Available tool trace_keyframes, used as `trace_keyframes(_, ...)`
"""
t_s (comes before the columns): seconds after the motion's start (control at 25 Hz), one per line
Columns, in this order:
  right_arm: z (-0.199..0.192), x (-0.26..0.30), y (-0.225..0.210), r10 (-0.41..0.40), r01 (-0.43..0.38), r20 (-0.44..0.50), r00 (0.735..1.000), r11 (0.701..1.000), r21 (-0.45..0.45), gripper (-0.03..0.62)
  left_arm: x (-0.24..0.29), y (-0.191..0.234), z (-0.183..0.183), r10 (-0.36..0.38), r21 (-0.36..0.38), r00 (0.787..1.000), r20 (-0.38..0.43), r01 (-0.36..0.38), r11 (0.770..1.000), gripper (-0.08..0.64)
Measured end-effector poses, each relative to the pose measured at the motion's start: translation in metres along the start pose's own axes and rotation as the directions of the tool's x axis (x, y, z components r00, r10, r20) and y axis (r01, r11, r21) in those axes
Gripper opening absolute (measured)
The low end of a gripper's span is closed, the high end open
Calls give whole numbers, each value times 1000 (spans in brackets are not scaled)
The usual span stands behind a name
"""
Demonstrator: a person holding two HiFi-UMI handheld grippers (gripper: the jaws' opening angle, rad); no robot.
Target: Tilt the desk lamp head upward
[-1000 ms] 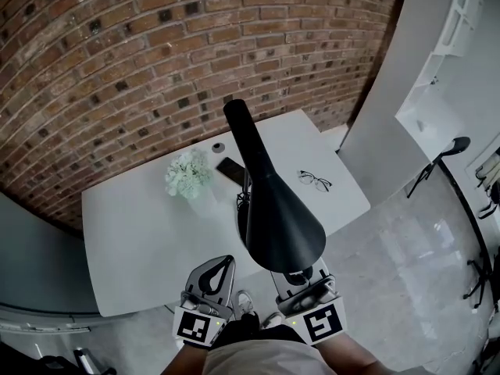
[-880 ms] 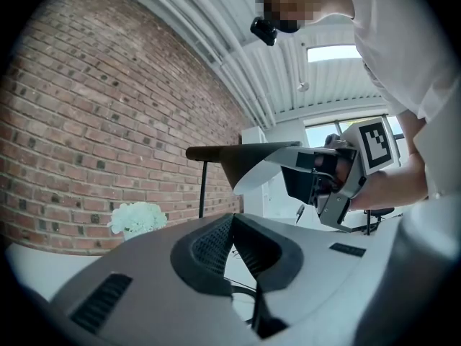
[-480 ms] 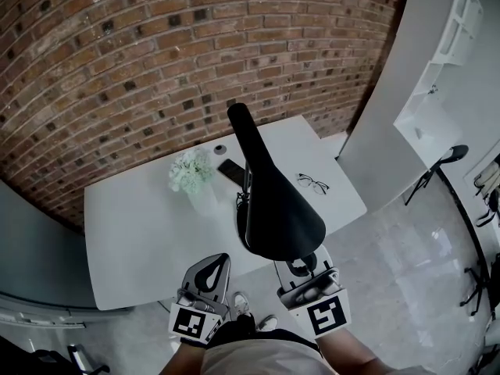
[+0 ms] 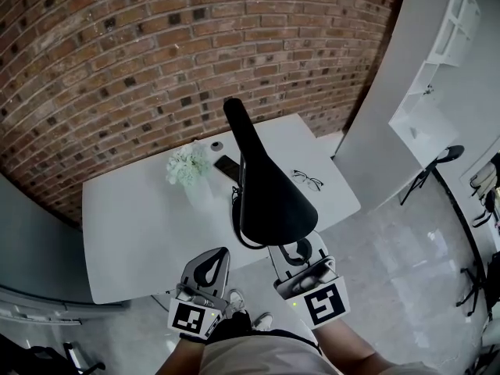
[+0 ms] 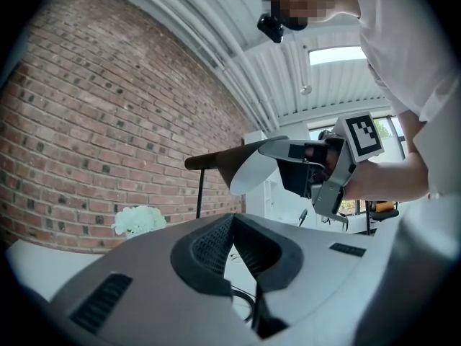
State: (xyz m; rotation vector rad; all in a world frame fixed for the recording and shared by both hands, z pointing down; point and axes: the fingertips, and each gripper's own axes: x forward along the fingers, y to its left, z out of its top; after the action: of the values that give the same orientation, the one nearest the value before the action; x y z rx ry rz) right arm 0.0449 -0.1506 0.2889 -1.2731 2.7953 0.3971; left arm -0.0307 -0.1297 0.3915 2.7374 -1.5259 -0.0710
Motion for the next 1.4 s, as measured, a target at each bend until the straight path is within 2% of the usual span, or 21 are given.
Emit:
trace_keyframes(0.36,15,-1,-3,-5,5,-6,1000,999,-34,15,8,-6,15,-27,10,998,50,27,1000,6)
trace_keyframes(0.72,22,-1,-4,-20,20,-18,1000,999,-39,15,9,-12,21,-51,20,997,62,50,999,6)
trace_keyframes(1.08,24,-7,-3,-4,4,-7,1000,1000,-25,15,4,-19,19,-44,20,998,54,43,999,6)
trace_keyframes(1.4,3,-30,-4,-18,19,-60,998,1000,7,16,-1,-36,11,-51,17,998,30,50,999,6)
